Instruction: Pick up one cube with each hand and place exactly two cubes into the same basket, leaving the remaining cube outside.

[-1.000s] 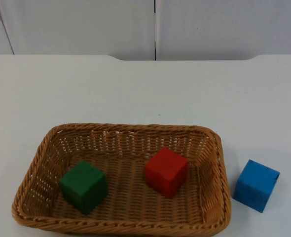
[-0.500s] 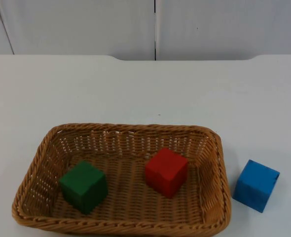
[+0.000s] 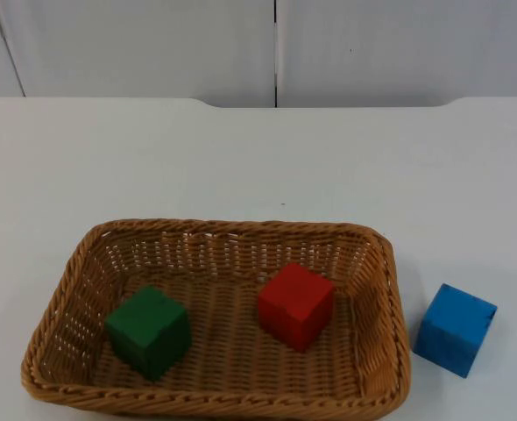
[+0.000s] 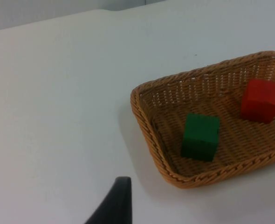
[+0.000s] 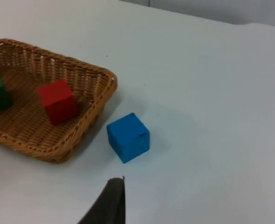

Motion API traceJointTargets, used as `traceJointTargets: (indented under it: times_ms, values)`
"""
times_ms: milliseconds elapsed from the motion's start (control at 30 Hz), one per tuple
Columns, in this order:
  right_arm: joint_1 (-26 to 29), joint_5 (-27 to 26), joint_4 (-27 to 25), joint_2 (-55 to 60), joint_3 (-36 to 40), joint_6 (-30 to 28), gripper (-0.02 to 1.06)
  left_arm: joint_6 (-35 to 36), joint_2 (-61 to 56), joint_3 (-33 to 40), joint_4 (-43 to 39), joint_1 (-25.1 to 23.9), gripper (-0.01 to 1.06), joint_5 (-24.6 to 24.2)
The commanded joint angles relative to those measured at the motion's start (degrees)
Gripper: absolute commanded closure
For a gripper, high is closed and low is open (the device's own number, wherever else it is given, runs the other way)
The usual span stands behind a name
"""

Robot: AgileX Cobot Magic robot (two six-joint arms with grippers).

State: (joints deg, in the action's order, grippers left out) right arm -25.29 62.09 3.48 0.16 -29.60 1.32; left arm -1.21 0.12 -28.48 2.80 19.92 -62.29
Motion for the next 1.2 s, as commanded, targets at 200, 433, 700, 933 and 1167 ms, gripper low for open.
traceJointTargets:
  times_ms: [200,433,700,933,1167]
  values:
    - [9.1,-0.4,-0.1,-0.2,0.1,-0.5,-0.01,0.0,-0.1,0.2,0.6,0.0,0.00,0.7]
    - [17.1,-0.4,-0.1,-0.2,0.1,-0.5,-0.01,0.0,-0.1,0.2,0.6,0.0,0.00,0.7]
    - [20.9,-0.4,-0.1,-0.2,0.1,-0.5,-0.01,0.0,-0.1,0.2,0.6,0.0,0.00,0.7]
    - [20.9,-0.4,-0.1,-0.2,0.1,-0.5,-0.01,0.0,-0.1,0.2,0.6,0.0,0.00,0.7]
    - [20.9,-0.4,-0.1,-0.2,0.1,-0.5,-0.01,0.0,-0.1,0.2,0.6,0.0,0.00,0.7]
